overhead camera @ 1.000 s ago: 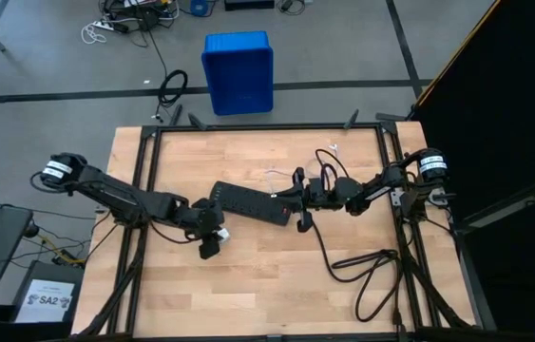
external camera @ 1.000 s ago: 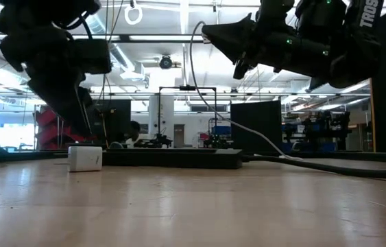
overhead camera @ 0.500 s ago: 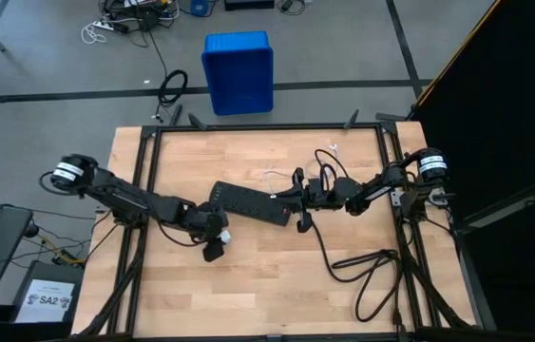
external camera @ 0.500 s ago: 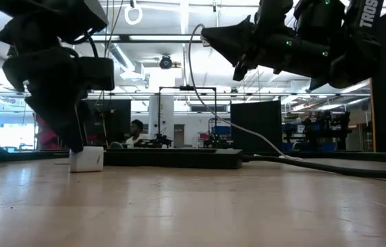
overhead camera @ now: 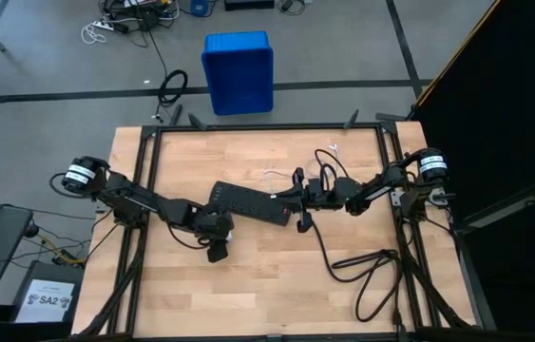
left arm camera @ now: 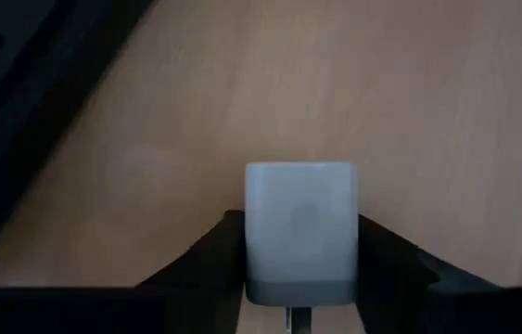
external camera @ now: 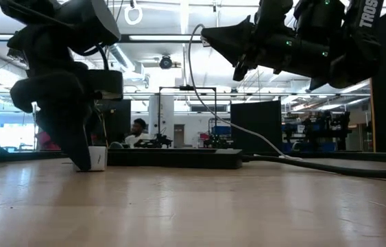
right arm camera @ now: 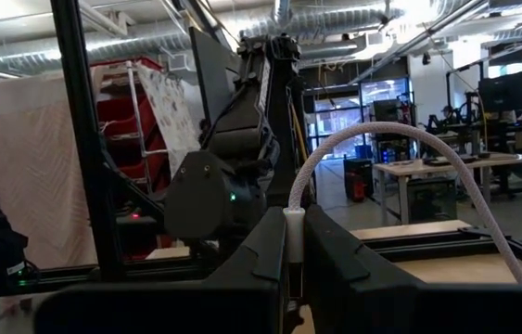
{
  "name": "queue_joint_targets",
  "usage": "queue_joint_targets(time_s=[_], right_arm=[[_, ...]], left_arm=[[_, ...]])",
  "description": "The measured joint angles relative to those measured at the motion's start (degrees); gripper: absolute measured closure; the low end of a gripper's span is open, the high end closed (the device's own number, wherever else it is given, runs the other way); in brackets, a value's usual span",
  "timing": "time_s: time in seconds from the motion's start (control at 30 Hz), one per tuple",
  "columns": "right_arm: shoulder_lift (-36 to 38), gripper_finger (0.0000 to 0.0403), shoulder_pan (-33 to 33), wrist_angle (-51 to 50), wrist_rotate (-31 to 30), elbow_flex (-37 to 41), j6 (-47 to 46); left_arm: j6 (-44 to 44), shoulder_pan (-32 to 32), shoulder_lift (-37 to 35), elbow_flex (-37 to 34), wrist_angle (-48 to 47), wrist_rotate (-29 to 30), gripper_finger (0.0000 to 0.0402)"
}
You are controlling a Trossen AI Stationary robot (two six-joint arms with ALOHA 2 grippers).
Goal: Insert USB
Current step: Insert the purple charger cable into the white charger adapter
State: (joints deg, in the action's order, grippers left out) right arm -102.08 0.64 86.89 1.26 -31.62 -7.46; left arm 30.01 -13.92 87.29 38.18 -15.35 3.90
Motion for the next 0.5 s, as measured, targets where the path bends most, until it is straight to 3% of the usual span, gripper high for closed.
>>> queue_joint_targets(time_s=[0.27,0.5], right_arm=[[0.0,0.0403,0.0,0.0,0.0,0.0,0.0],[0.0,0.0403,0.1,2.0,-0.1,-0.6,0.0]], left_arm=[[-1.9,0.0,-0.2,-0.3,2.9,0.5,0.0275],[-7.4,-2.3,-0.3,-1.0,21.0,6.5,0.0275]])
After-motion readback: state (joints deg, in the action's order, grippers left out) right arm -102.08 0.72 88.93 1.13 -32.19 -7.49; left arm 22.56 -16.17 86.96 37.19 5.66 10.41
